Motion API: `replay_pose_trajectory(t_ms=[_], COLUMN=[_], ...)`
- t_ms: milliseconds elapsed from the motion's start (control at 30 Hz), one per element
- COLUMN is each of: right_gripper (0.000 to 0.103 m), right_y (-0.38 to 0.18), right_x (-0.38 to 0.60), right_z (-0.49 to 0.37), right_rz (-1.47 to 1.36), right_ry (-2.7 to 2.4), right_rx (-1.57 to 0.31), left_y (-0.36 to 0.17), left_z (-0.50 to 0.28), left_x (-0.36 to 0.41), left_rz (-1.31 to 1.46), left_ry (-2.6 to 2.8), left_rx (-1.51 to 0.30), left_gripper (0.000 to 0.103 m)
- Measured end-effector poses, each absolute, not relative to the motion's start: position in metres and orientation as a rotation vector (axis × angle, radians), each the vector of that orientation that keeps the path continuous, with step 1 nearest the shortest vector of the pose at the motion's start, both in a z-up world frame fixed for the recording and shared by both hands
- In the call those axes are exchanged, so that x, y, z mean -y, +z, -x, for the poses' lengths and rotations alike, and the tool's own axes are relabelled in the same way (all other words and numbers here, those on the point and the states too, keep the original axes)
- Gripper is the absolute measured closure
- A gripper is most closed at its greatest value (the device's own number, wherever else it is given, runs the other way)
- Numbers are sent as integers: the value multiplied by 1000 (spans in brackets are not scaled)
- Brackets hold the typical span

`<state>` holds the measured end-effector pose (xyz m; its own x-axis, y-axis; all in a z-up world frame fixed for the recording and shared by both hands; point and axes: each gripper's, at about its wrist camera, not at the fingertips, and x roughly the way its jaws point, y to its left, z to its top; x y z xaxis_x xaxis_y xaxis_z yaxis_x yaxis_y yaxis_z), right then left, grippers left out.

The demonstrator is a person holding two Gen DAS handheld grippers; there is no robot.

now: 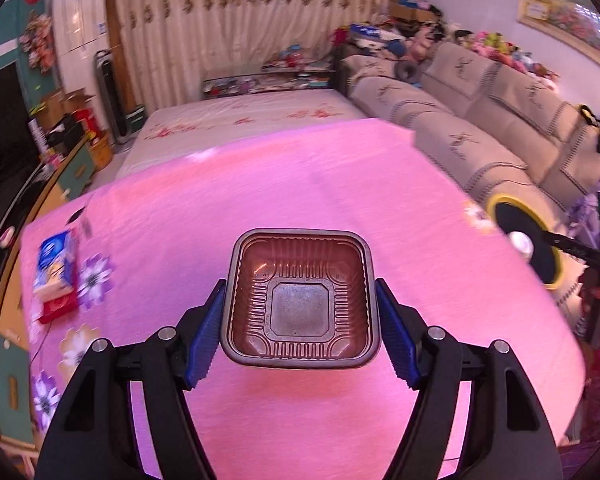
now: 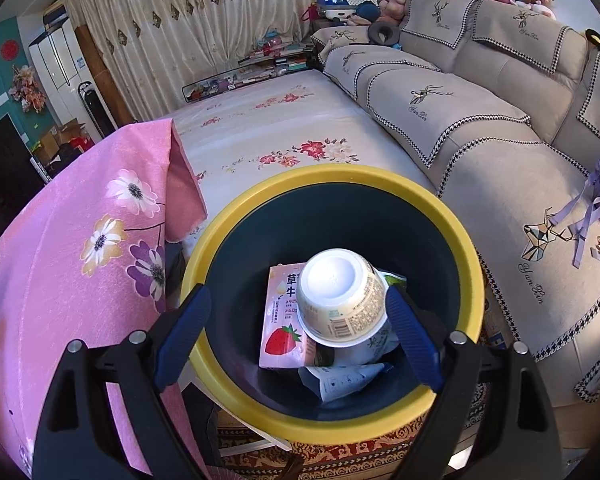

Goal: Collect trash
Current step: 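Carry the brown tray over the yellow bin and open the left gripper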

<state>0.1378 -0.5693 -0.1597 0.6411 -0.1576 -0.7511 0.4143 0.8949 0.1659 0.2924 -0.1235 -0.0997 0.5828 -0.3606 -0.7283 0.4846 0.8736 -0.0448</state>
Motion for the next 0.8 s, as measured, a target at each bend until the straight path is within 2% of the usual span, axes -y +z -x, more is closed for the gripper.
replay_pose_trajectory(t_ms=[433, 633, 800], right_gripper=[19, 18, 18], right_y=[-140, -142, -149], right_x=[607, 633, 652], right_z=[-72, -42, -30], right_rz=[-351, -380, -396], right_ry=[-365, -391, -406], right_rx=[-748, -735, -743], left_y=[-81, -101, -129], left_z=[-231, -207, -207], left_x=[354, 463, 519], left_rz=[-345, -458, -494], left_ry=[-930, -1039, -1076], left_rx=[-770, -821, -896], left_gripper=[33, 33, 33])
